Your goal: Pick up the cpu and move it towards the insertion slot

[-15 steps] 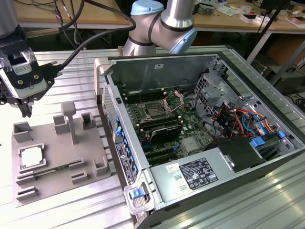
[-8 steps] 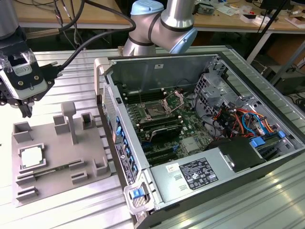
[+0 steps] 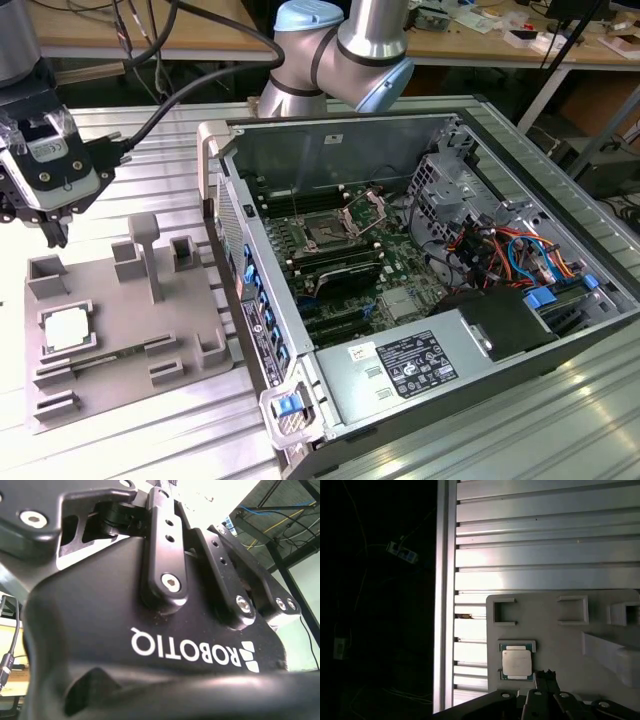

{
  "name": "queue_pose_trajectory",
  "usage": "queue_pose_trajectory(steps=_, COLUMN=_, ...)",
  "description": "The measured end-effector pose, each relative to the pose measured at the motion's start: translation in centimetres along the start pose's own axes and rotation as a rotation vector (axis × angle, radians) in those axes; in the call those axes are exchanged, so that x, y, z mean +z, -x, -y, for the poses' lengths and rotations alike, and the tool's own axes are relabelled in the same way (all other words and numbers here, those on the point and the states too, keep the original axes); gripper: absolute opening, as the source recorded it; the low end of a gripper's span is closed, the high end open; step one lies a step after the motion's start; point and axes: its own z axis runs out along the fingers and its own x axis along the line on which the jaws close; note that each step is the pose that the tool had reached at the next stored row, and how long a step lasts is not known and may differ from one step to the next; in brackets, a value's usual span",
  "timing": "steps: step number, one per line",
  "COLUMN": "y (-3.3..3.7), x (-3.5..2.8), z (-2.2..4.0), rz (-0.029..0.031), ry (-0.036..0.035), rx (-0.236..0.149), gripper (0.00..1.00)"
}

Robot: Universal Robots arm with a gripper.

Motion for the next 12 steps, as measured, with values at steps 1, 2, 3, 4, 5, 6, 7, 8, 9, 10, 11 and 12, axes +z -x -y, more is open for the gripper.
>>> queue_pose_trajectory(steps=1, y=0.00, x=0.03, z=0.00, rz=0.0000, ry=0.0000, rx=0.000, gripper=0.11)
queue_pose_trajectory(steps=2, y=0.00, x=0.05, z=0.00, rz=0.0000, ry=0.0000, rx=0.000, gripper=0.11)
queue_pose_trajectory(steps=3, y=0.00, x=0.08, z=0.01, rz=0.0000, ry=0.0000, rx=0.000, gripper=0.11)
queue_pose_trajectory(steps=4, y=0.00, x=0.10, z=0.01, rz=-0.0001, ry=0.0000, rx=0.000, gripper=0.11)
queue_pose_trajectory(steps=5, y=0.00, x=0.11, z=0.01, rz=-0.0001, ry=-0.0001, rx=0.000, gripper=0.11)
queue_pose_trajectory(steps=6, y=0.00, x=0.15, z=0.01, rz=0.0000, ry=0.0000, rx=0.000, gripper=0.11)
queue_pose_trajectory(steps=7, y=0.00, x=0.18, z=0.01, rz=0.0000, ry=-0.0001, rx=0.000, gripper=0.11)
queue_pose_trajectory(steps=8, y=0.00, x=0.21, z=0.02, rz=0.0000, ry=0.0000, rx=0.000, gripper=0.11)
queue_pose_trajectory(steps=9, y=0.00, x=0.22, z=0.02, rz=0.0000, ry=-0.0001, rx=0.000, gripper=0.11)
queue_pose_trajectory(steps=10, y=0.00, x=0.24, z=0.02, rz=-0.0001, ry=0.0000, rx=0.000, gripper=0.11)
queue_pose_trajectory(steps=11, y=0.00, x=0.26, z=0.02, rz=-0.0001, ry=0.0000, rx=0.000, gripper=0.11)
queue_pose_trajectory(steps=12, y=0.00, x=0.28, z=0.02, rz=0.0000, ry=0.0001, rx=0.000, gripper=0.11)
